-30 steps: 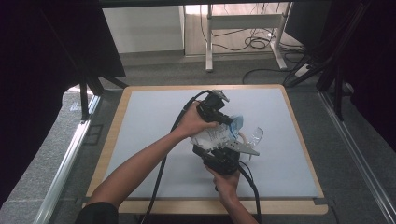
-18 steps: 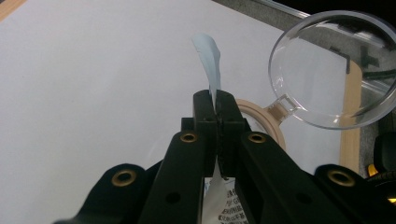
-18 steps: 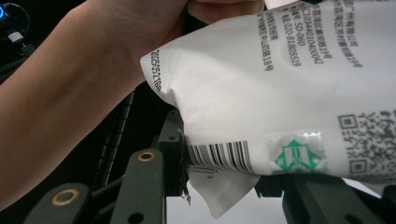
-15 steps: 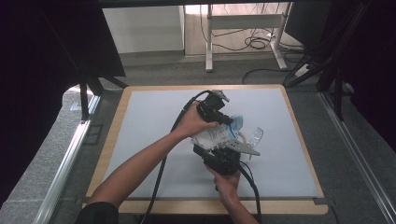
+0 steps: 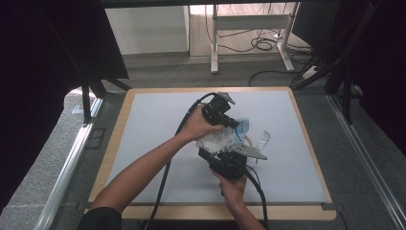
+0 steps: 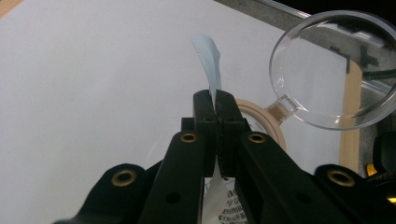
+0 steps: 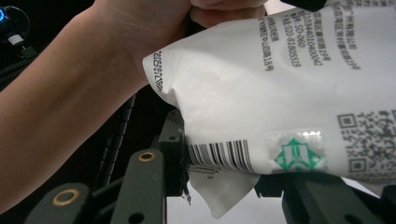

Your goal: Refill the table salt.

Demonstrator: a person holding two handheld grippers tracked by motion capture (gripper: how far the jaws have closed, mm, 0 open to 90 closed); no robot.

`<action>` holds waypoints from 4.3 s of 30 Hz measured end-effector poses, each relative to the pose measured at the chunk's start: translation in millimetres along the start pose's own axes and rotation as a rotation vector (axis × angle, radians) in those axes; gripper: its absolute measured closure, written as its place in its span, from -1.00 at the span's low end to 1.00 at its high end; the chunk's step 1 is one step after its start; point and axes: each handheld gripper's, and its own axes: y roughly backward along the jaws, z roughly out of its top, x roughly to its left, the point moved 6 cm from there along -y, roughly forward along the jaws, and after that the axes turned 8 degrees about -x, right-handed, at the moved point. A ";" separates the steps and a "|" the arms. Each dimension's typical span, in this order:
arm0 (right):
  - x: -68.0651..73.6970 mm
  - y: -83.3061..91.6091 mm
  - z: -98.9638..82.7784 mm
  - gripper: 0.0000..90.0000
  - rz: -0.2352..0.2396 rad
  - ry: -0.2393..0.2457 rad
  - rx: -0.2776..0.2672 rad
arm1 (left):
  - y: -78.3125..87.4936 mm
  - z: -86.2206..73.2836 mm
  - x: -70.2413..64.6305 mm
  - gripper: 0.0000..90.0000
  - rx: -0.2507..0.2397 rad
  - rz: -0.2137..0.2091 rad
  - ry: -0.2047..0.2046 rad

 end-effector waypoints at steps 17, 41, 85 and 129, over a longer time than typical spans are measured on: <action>0.6 0.0 1.1 0.39 0.001 -0.001 -0.007 | 0.2 1.5 -0.6 1.00 0.006 0.002 -0.001; 0.0 0.9 4.1 0.40 -0.014 -0.025 -0.031 | -5.0 3.5 -0.5 1.00 0.020 -0.007 -0.005; -2.5 -2.7 -0.8 0.40 -0.029 -0.020 -0.040 | -8.0 -2.2 4.5 1.00 0.025 -0.013 0.006; 0.0 -9.7 -6.5 0.40 -0.039 0.001 -0.055 | -1.6 -6.1 9.2 0.99 0.015 0.000 0.007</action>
